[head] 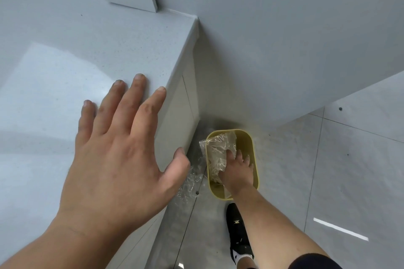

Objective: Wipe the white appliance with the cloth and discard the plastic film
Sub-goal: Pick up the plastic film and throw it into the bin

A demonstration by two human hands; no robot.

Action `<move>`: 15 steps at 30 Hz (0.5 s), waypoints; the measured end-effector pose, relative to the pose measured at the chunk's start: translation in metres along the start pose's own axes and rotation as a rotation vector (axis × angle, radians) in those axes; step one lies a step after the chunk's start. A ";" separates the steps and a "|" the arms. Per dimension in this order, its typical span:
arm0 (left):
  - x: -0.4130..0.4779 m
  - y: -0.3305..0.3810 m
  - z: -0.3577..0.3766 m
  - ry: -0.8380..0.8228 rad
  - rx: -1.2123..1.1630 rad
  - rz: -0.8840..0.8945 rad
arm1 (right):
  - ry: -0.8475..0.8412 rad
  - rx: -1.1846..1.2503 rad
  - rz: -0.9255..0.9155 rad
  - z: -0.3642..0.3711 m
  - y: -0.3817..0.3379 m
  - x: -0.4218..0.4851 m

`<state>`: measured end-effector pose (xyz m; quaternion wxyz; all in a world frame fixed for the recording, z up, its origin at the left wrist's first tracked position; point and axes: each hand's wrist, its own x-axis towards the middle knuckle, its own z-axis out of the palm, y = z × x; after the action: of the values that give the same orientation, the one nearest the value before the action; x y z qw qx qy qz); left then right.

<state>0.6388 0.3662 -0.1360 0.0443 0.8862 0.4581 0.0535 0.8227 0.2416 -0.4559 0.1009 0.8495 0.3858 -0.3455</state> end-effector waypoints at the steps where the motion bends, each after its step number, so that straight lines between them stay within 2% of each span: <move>1: 0.000 0.000 -0.001 -0.008 0.006 0.001 | 0.006 -0.014 -0.007 -0.001 0.000 0.000; 15: 0.000 0.004 -0.008 -0.081 0.039 -0.006 | -0.025 -0.096 -0.120 -0.031 -0.009 -0.021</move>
<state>0.6409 0.3641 -0.1279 0.0459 0.8868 0.4597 0.0086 0.8222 0.2497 -0.4180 0.1255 0.8147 0.4508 -0.3424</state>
